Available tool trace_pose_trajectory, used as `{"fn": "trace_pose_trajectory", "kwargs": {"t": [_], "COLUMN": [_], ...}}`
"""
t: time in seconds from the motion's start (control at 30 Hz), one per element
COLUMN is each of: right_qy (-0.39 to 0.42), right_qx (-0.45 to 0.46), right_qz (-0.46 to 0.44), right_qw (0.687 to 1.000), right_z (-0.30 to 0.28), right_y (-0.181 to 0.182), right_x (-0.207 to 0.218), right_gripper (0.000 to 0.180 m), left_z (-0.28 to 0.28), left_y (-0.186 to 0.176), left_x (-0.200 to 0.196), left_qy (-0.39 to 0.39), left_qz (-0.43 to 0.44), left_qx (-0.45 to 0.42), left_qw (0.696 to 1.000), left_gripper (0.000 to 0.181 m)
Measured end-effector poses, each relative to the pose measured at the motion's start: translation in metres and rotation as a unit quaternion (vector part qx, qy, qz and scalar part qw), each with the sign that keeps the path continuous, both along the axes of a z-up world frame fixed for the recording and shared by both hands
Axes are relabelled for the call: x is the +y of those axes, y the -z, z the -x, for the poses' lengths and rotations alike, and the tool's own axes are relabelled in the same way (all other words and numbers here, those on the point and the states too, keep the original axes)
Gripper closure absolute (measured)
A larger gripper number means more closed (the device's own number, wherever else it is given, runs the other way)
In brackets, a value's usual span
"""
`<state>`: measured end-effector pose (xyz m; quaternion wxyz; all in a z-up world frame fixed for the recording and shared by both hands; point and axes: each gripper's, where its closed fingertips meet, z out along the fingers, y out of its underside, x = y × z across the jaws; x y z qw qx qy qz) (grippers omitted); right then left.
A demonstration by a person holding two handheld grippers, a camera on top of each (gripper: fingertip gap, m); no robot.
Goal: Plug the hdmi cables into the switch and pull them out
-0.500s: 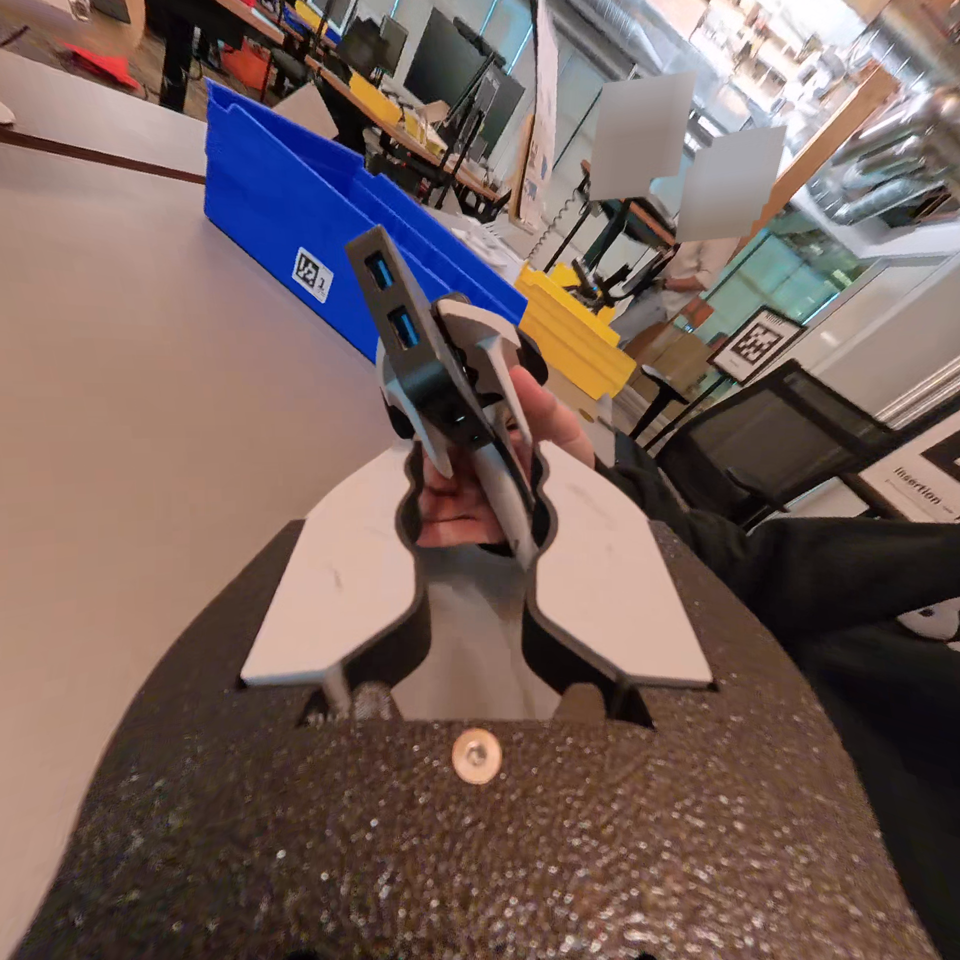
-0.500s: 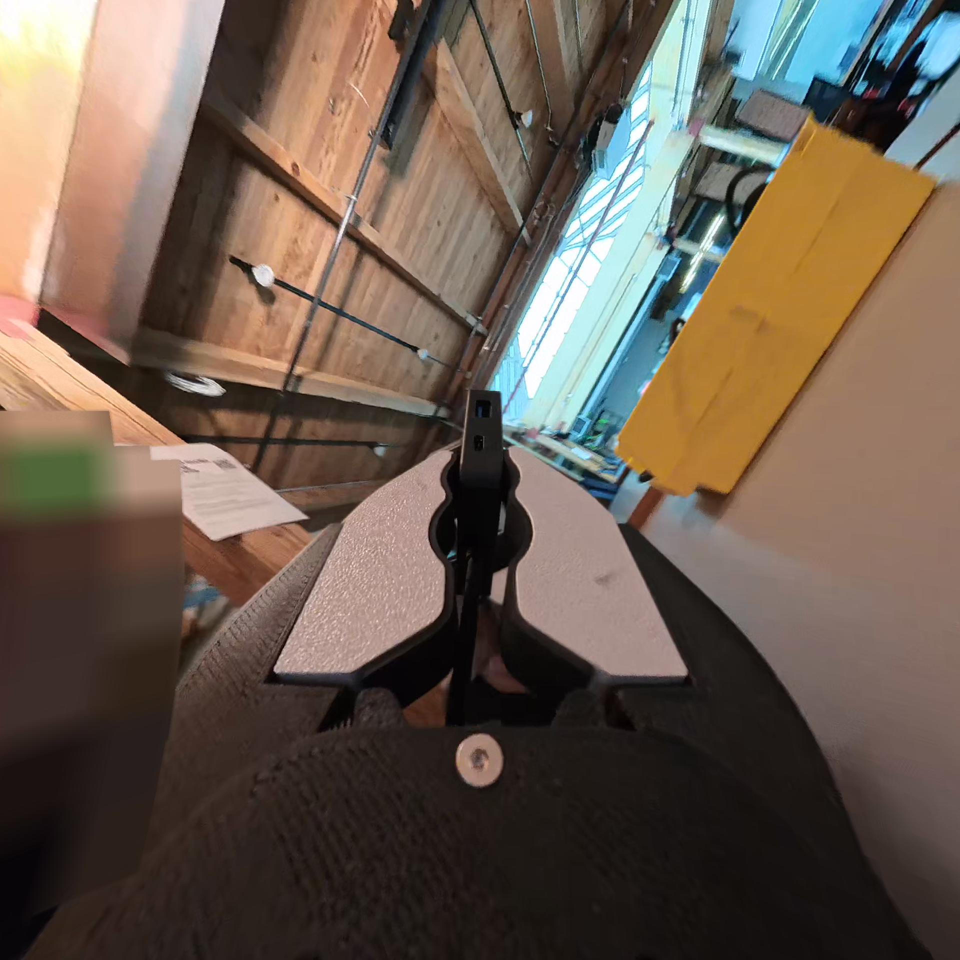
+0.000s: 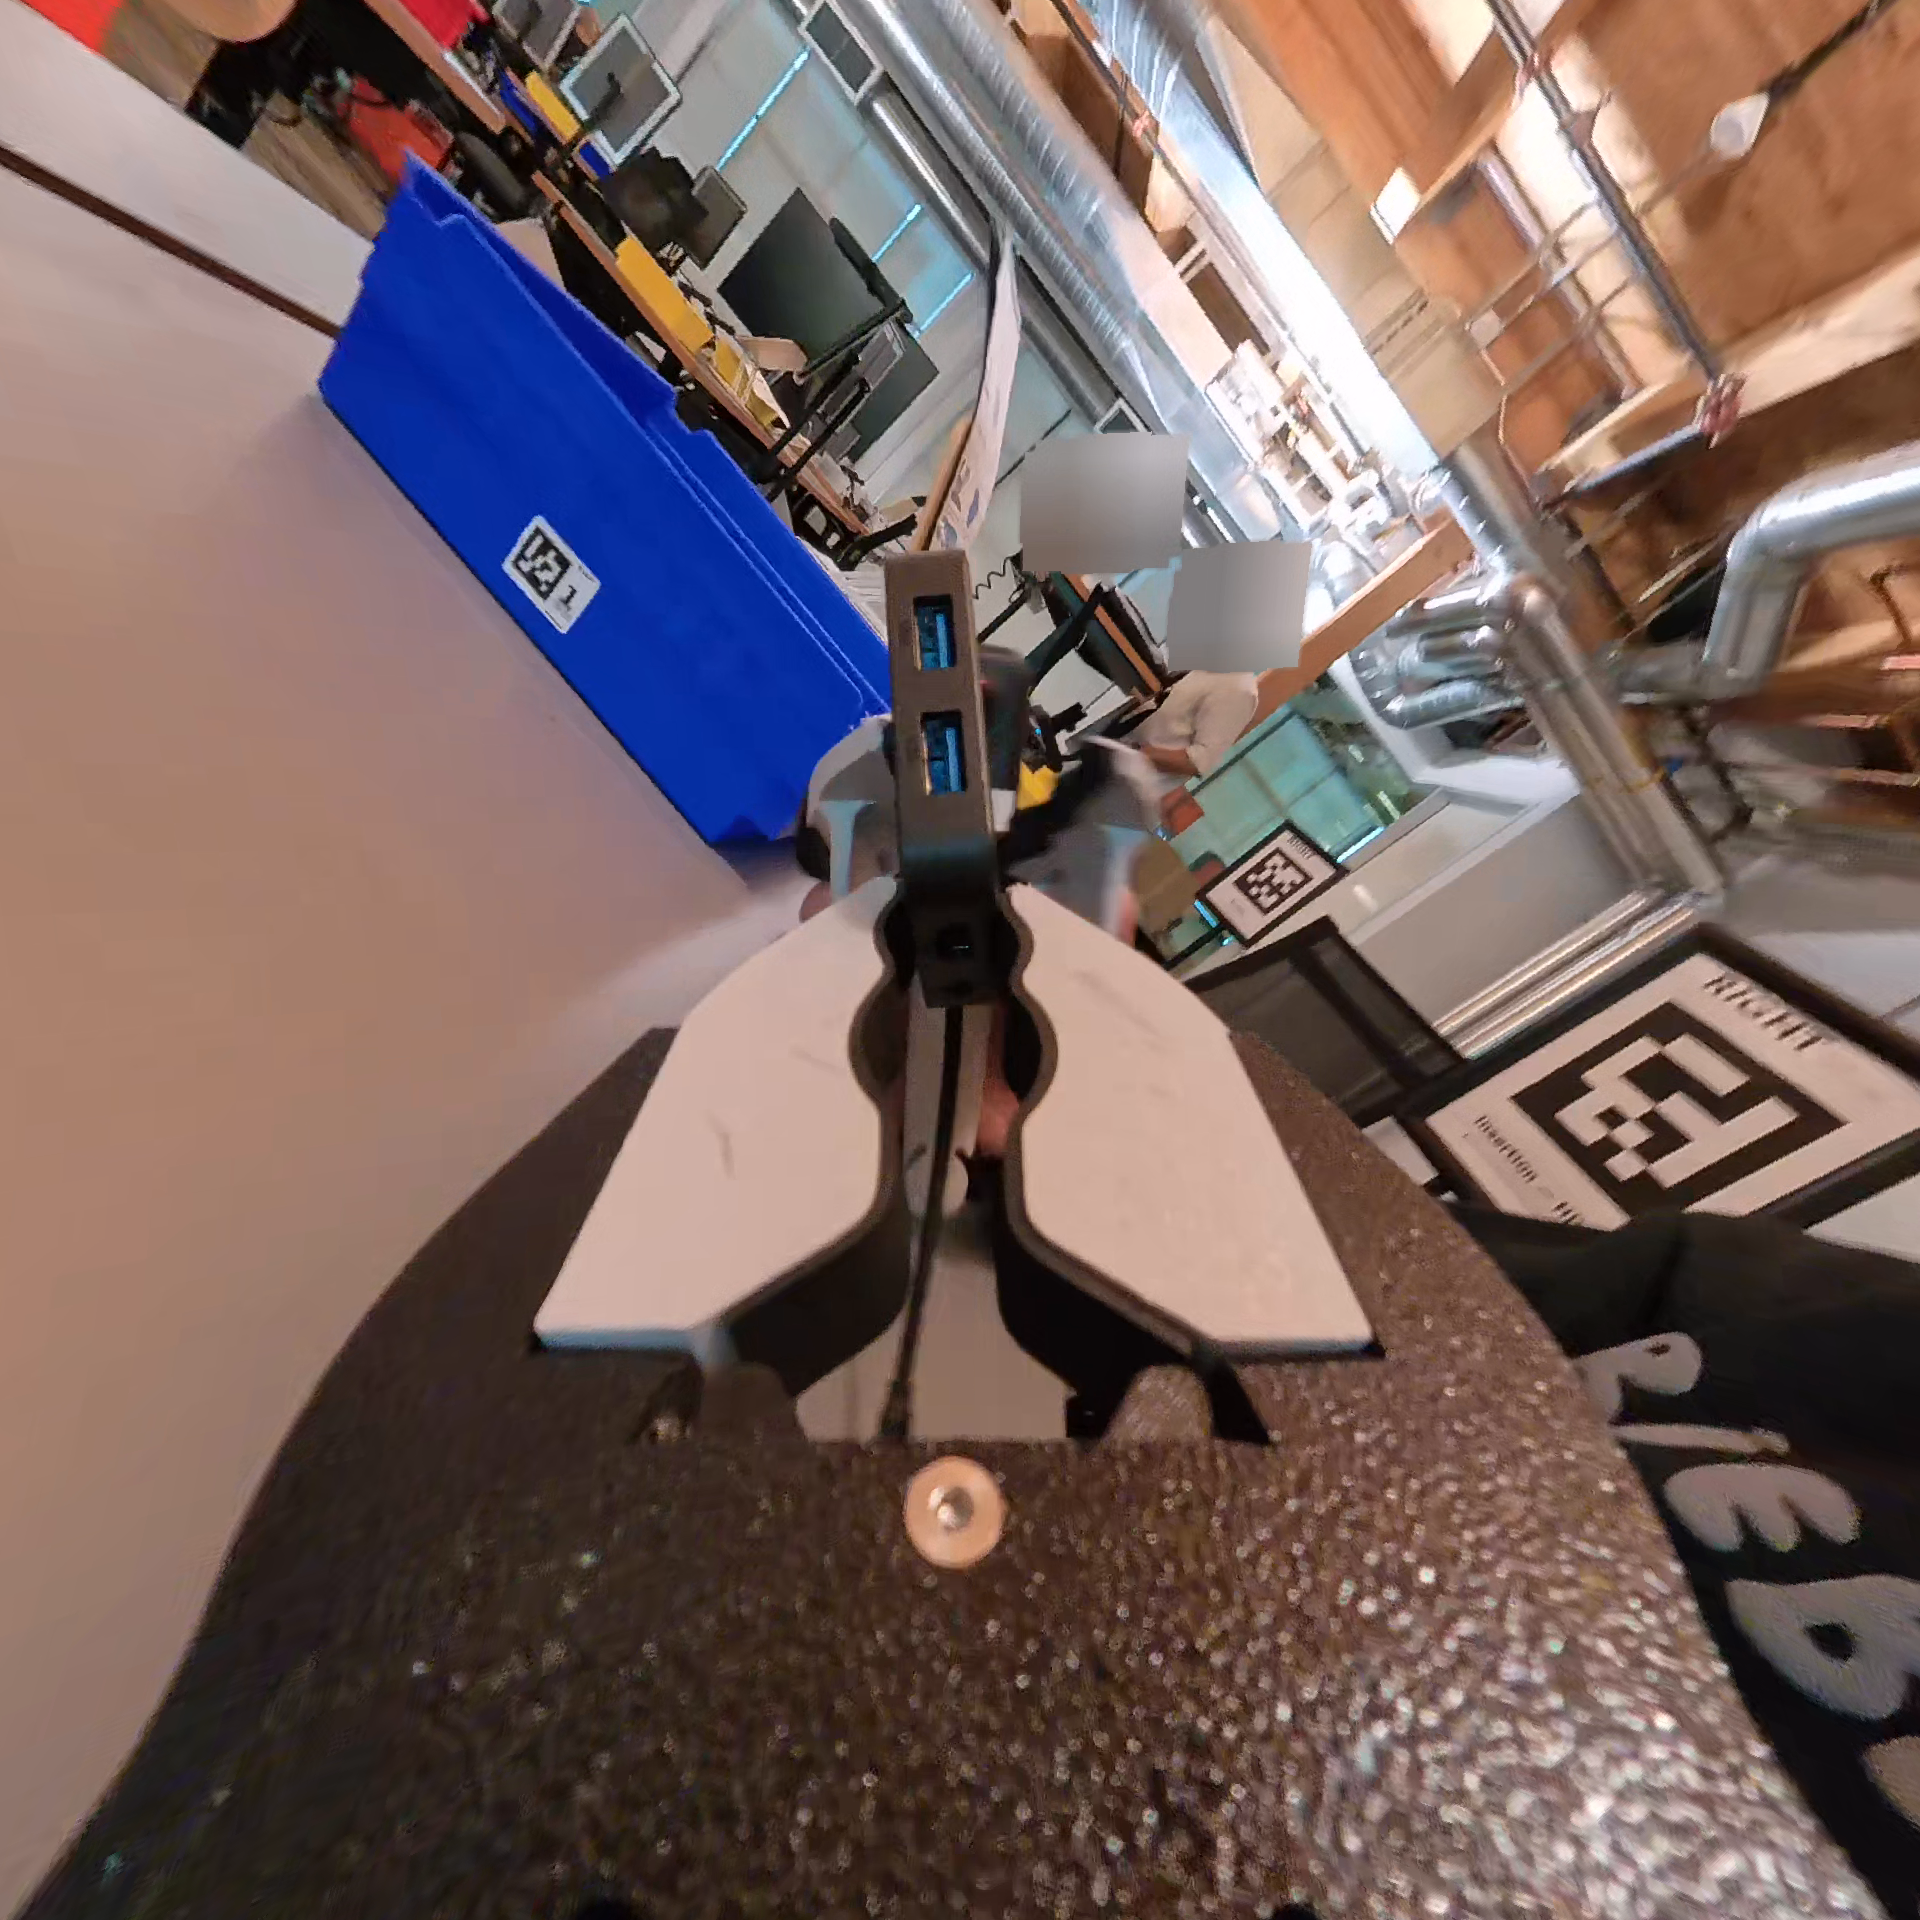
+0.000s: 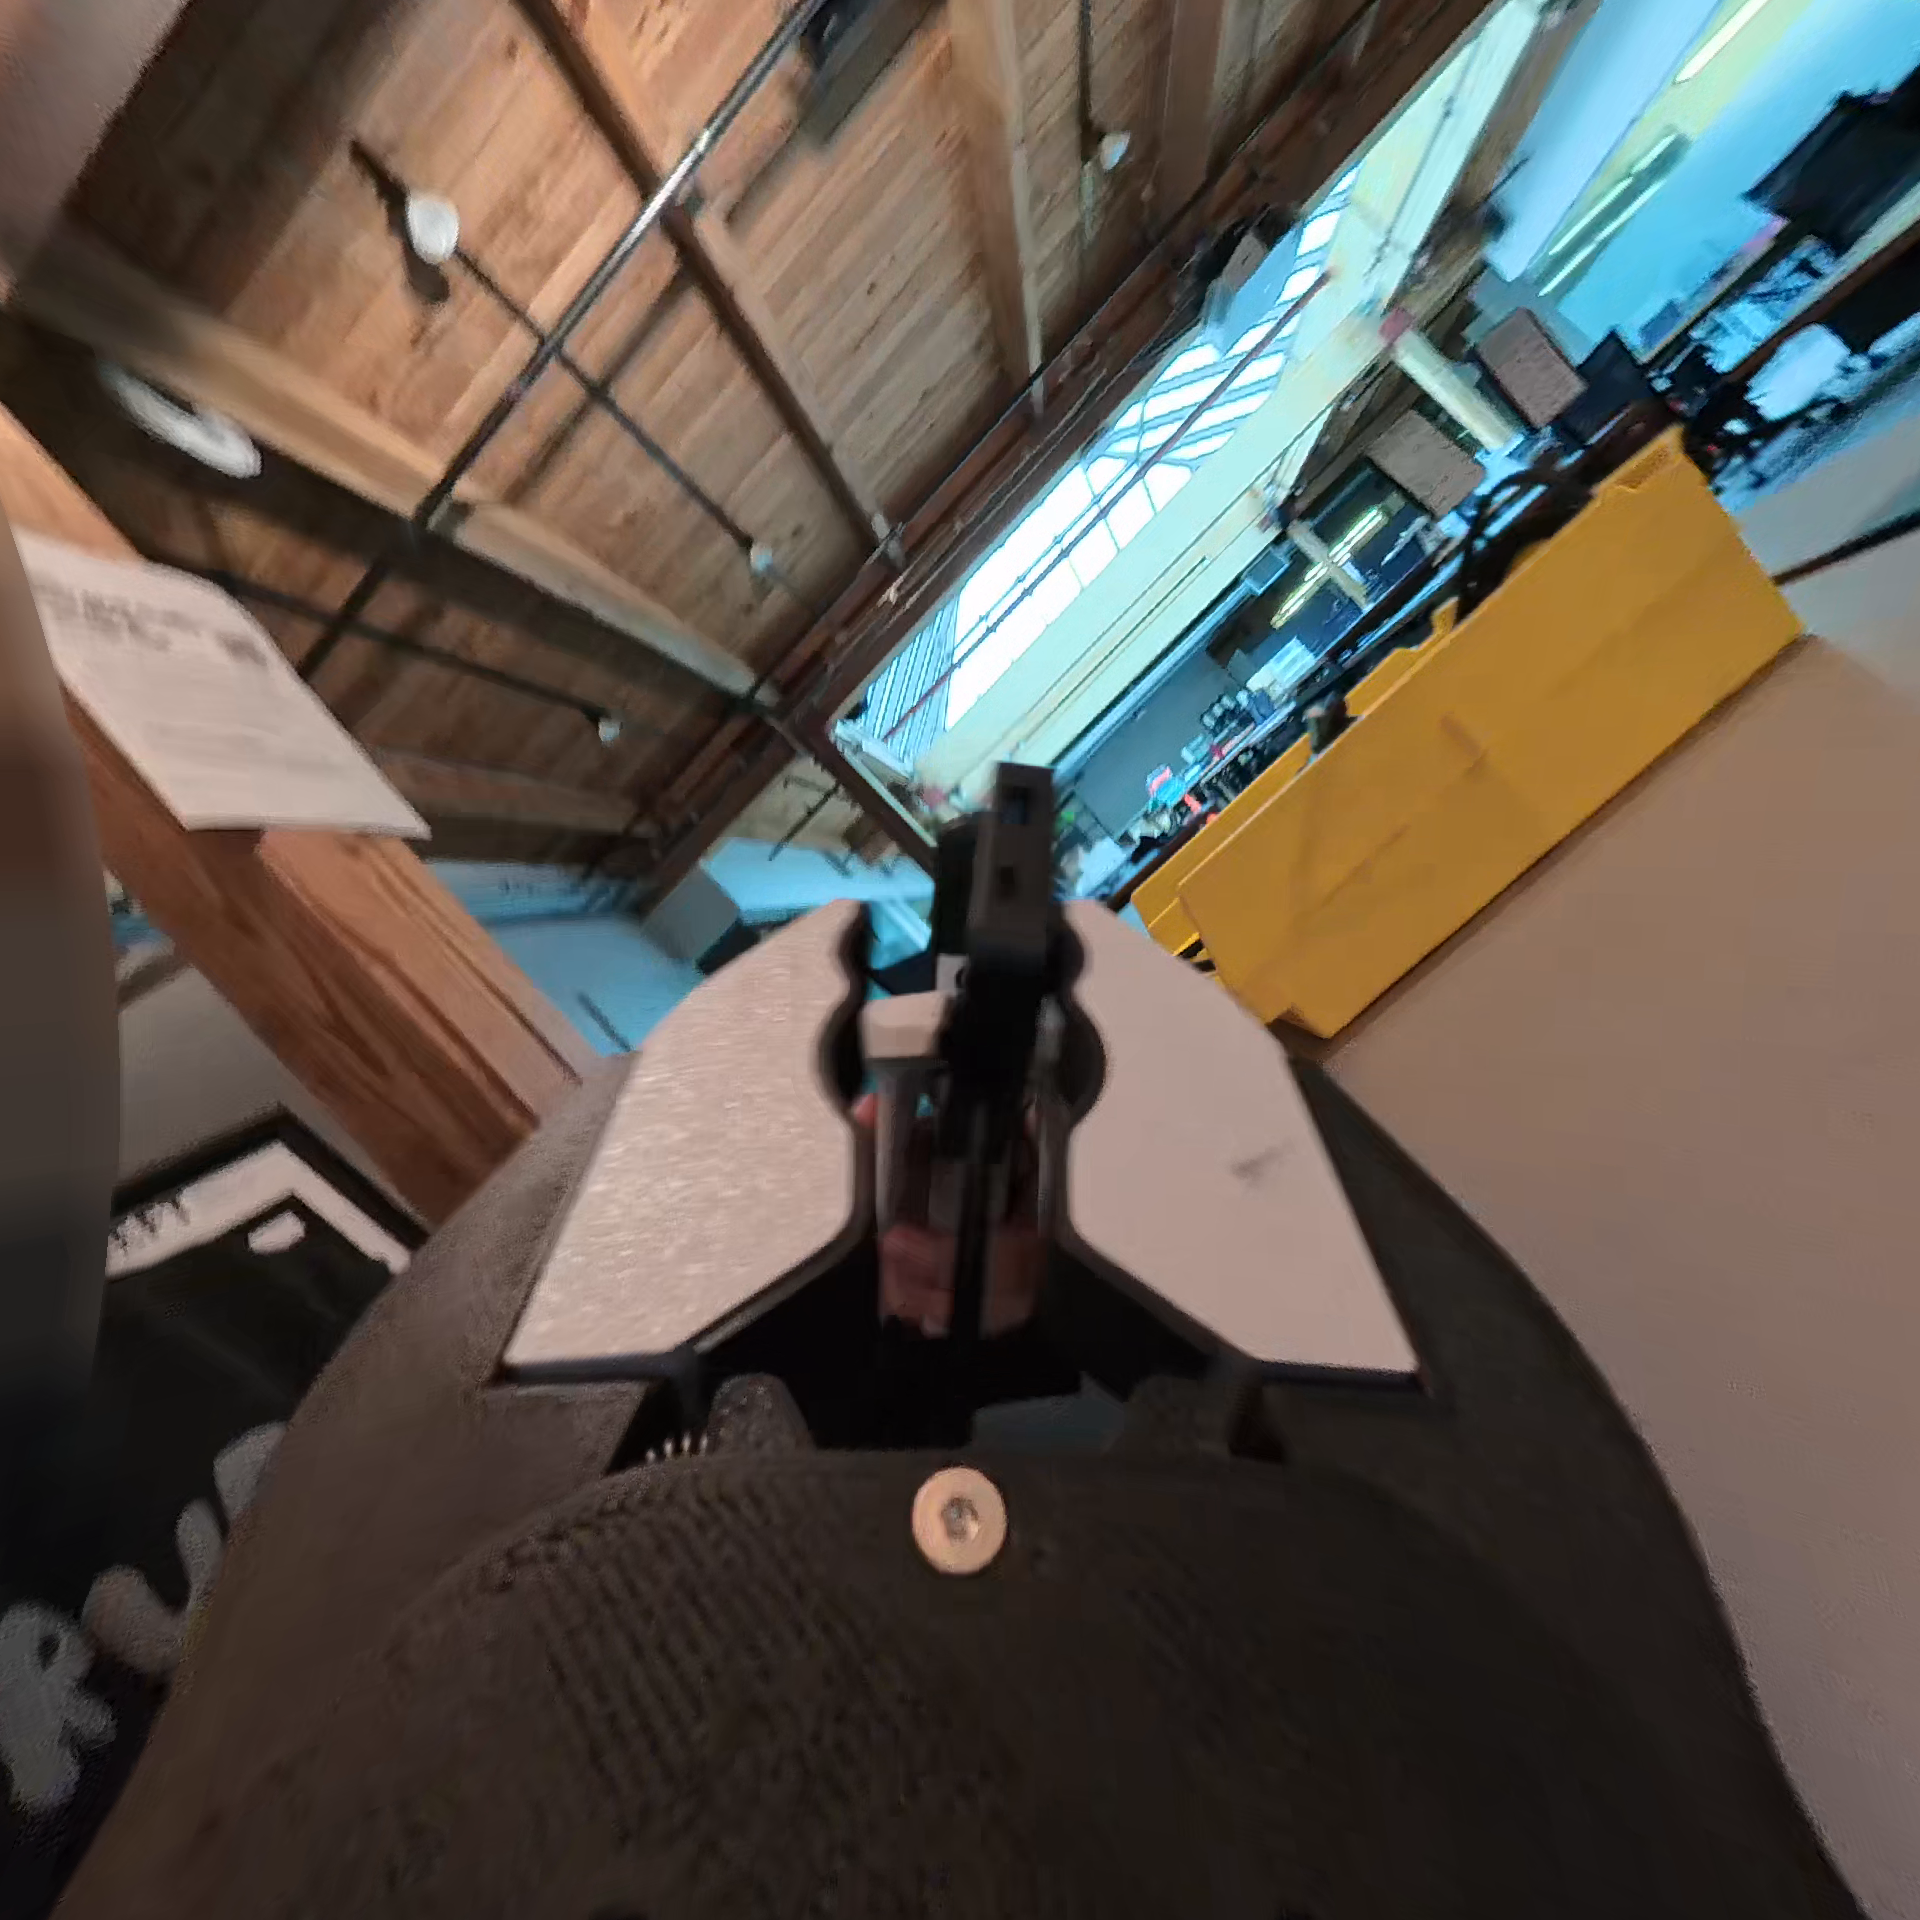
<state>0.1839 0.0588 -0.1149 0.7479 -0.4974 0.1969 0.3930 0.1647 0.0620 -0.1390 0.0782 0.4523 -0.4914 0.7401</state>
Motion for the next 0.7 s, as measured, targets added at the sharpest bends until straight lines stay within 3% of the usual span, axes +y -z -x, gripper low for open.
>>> {"fn": "trace_pose_trajectory", "kwargs": {"t": [0.07, 0.13, 0.23, 0.3, 0.47, 0.53, 0.7], "right_qy": [-0.032, -0.060, 0.028, 0.071, 0.040, -0.001, -0.061], "right_qx": [-0.076, -0.227, -0.486, -0.579, -0.613, -0.610, -0.607], "right_qz": [0.014, 0.049, 0.133, 0.139, 0.087, 0.104, 0.093], "right_qw": [0.997, 0.971, 0.863, 0.801, 0.785, 0.785, 0.787], "right_z": [0.012, 0.035, 0.037, 0.039, 0.062, 0.070, 0.088], "right_y": [-0.011, -0.015, 0.003, 0.009, 0.023, 0.036, 0.045], "right_x": [-0.008, -0.021, -0.031, -0.031, -0.019, -0.018, -0.022], "right_gripper": [0.107, 0.095, 0.073, 0.074, 0.080, 0.078, 0.095], "left_z": [0.005, 0.022, 0.045, 0.055, 0.075, 0.079, 0.081], "left_y": [-0.002, -0.002, -0.001, -0.001, 0.002, 0.005, 0.016], "left_x": [0.007, 0.011, 0.016, 0.013, -0.011, -0.018, -0.028], "left_qy": [0.032, 0.113, 0.195, 0.235, 0.333, 0.351, 0.366], "left_qz": [0.016, 0.011, -0.003, 0.005, 0.032, 0.027, 0.018], "left_qx": [0.019, 0.034, 0.042, 0.052, 0.073, 0.080, 0.104], "left_qw": [0.999, 0.993, 0.980, 0.970, 0.940, 0.933, 0.925], "left_gripper": [0.167, 0.167, 0.167, 0.166, 0.167, 0.167, 0.167]}}
